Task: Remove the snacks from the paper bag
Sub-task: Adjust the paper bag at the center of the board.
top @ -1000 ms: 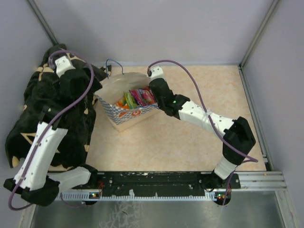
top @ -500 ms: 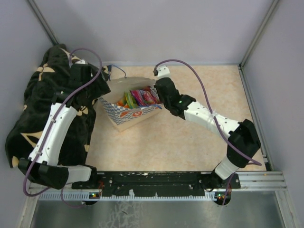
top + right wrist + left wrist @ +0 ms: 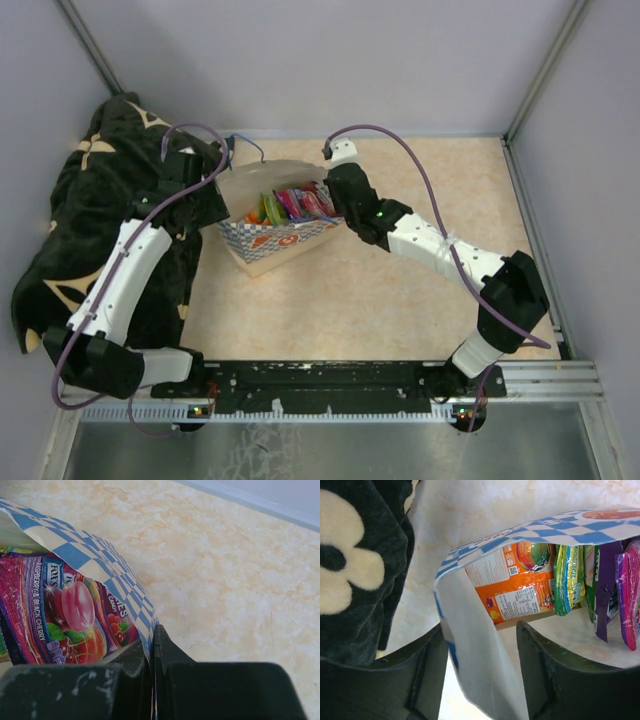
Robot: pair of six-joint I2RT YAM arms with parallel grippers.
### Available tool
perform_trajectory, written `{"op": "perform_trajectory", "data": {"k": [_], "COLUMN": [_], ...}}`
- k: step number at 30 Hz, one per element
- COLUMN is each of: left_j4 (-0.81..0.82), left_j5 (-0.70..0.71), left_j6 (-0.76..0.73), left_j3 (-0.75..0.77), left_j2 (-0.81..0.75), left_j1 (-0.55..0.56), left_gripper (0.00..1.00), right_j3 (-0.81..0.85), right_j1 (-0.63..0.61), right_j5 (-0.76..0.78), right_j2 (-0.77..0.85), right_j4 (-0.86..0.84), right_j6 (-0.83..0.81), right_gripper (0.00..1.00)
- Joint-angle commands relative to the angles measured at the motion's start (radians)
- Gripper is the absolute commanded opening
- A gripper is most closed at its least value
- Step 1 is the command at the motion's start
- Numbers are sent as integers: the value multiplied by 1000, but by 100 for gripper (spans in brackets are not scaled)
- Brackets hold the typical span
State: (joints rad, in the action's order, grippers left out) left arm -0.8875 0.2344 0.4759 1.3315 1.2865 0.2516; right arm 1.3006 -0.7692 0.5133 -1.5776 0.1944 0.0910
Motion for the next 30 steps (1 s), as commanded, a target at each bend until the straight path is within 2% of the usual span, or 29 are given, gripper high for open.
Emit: {"op": "perform_trajectory", "data": {"k": [1, 9, 10, 14, 20, 30], "left_j4": [63, 84, 86, 105, 228, 471], "left_j5": [-15, -4, 1, 1, -28, -66], "left_j6": [-24, -40, -42, -51, -84, -171], "left_j3": [-8, -5, -7, -17, 14, 266], "left_j2": [-32, -62, -65, -60, -12, 266], "left_j1": [-3, -3, -3, -3, -3, -3], "left_gripper": [55, 2, 0, 0, 0, 0], "right_j3": [11, 23, 24, 38, 114, 343], "right_j1": [11, 11, 11, 11, 12, 100], "right_j5": [15, 11, 10, 1, 22, 18], "right_j2": [1, -2, -2, -11, -44, -187], "right_j4": [-2, 5, 6, 5, 14, -12], "right_j6": [7, 12, 13, 16, -1, -65], "right_gripper": [0, 0, 0, 0, 0, 0]}}
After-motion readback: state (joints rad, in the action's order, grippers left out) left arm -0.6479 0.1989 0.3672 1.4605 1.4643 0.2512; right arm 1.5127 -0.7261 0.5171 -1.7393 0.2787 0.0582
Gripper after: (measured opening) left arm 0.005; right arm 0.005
